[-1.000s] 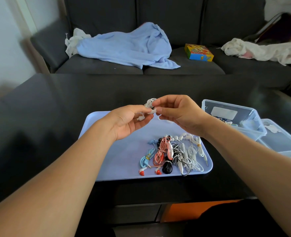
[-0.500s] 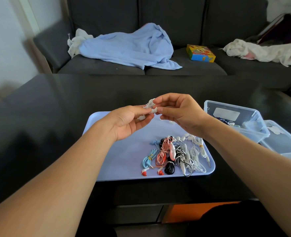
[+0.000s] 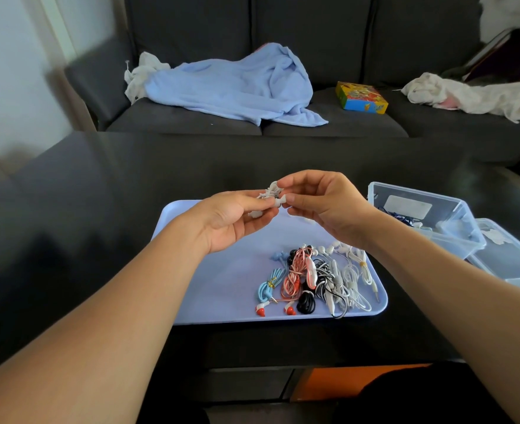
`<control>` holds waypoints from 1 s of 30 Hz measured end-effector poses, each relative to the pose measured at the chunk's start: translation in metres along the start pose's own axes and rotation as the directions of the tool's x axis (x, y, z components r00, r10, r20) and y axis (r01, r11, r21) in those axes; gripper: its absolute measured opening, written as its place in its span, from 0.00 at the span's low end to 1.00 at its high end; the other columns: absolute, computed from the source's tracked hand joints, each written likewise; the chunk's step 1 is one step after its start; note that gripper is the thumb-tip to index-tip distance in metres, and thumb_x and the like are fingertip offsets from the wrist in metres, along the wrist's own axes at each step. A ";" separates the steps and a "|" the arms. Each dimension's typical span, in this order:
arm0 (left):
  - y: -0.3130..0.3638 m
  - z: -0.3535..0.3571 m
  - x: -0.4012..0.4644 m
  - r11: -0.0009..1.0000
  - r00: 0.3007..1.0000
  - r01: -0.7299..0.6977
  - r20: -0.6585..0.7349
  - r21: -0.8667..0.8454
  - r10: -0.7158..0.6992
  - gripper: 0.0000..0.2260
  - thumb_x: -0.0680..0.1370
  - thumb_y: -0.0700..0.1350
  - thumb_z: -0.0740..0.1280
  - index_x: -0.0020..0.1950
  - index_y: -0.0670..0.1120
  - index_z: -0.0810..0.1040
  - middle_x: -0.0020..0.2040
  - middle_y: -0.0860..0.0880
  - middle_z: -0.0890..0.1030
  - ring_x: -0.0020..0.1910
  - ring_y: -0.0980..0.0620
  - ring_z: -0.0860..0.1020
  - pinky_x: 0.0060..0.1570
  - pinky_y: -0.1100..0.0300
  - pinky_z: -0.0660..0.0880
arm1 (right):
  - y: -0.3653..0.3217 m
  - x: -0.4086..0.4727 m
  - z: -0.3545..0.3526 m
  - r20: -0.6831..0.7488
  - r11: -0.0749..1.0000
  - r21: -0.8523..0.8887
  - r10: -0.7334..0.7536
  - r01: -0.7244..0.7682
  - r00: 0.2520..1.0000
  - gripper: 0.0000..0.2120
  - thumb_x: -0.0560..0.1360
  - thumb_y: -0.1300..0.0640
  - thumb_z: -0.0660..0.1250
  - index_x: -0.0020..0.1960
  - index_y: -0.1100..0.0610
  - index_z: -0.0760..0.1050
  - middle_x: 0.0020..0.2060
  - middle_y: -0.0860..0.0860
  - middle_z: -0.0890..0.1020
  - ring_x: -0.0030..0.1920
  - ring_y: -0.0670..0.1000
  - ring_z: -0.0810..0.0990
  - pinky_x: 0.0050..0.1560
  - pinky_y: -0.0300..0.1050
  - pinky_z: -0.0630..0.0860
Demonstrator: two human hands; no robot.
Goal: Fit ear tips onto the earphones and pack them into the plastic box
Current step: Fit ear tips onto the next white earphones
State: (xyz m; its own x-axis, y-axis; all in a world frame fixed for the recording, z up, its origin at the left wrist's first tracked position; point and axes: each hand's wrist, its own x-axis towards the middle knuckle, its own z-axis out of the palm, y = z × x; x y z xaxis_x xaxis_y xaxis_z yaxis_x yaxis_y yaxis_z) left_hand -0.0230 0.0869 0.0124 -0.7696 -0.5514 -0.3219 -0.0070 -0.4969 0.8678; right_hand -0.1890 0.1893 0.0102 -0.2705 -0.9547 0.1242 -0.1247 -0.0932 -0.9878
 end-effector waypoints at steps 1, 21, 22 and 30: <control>0.000 0.000 0.000 1.000 1.000 -0.003 0.003 0.002 0.003 0.12 0.76 0.34 0.70 0.60 0.38 0.81 0.46 0.46 0.85 0.40 0.56 0.83 0.45 0.65 0.81 | 0.000 0.000 0.000 0.005 1.000 0.001 0.008 -0.008 1.000 0.12 0.76 0.70 0.68 0.59 0.68 0.79 0.47 0.57 0.85 0.44 0.50 0.85 0.46 0.39 0.82; 0.002 0.009 -0.002 0.998 0.997 -0.067 -0.040 -0.014 0.066 0.11 0.76 0.33 0.70 0.58 0.37 0.82 0.44 0.45 0.85 0.39 0.55 0.83 0.44 0.66 0.81 | -0.006 -0.002 0.000 -0.067 0.981 0.182 0.080 -0.067 0.995 0.09 0.74 0.71 0.68 0.53 0.67 0.81 0.45 0.56 0.87 0.44 0.52 0.86 0.47 0.40 0.83; 0.002 0.009 -0.002 0.998 0.997 -0.066 -0.039 -0.012 0.065 0.10 0.76 0.33 0.70 0.57 0.37 0.82 0.44 0.45 0.85 0.39 0.55 0.83 0.45 0.65 0.81 | -0.006 -0.002 0.001 -0.064 0.977 0.200 0.090 -0.076 0.994 0.09 0.74 0.71 0.68 0.53 0.66 0.81 0.44 0.56 0.87 0.44 0.52 0.86 0.47 0.40 0.83; 0.000 0.010 0.000 0.998 0.997 -0.060 -0.058 -0.016 0.059 0.07 0.76 0.34 0.70 0.54 0.37 0.83 0.44 0.45 0.85 0.40 0.55 0.83 0.43 0.66 0.81 | -0.006 -0.003 -0.002 -0.054 0.976 0.200 0.104 -0.091 0.993 0.08 0.73 0.71 0.69 0.51 0.65 0.81 0.41 0.56 0.87 0.42 0.52 0.87 0.45 0.40 0.83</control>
State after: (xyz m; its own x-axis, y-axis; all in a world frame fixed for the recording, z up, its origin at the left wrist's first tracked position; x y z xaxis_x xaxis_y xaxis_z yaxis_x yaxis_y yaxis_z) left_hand -0.0292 0.0932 0.0164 -0.7305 -0.6177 -0.2913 0.0499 -0.4737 0.8793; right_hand -0.1894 0.1928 0.0157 -0.3329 -0.9426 0.0257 0.0941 -0.0604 -0.9937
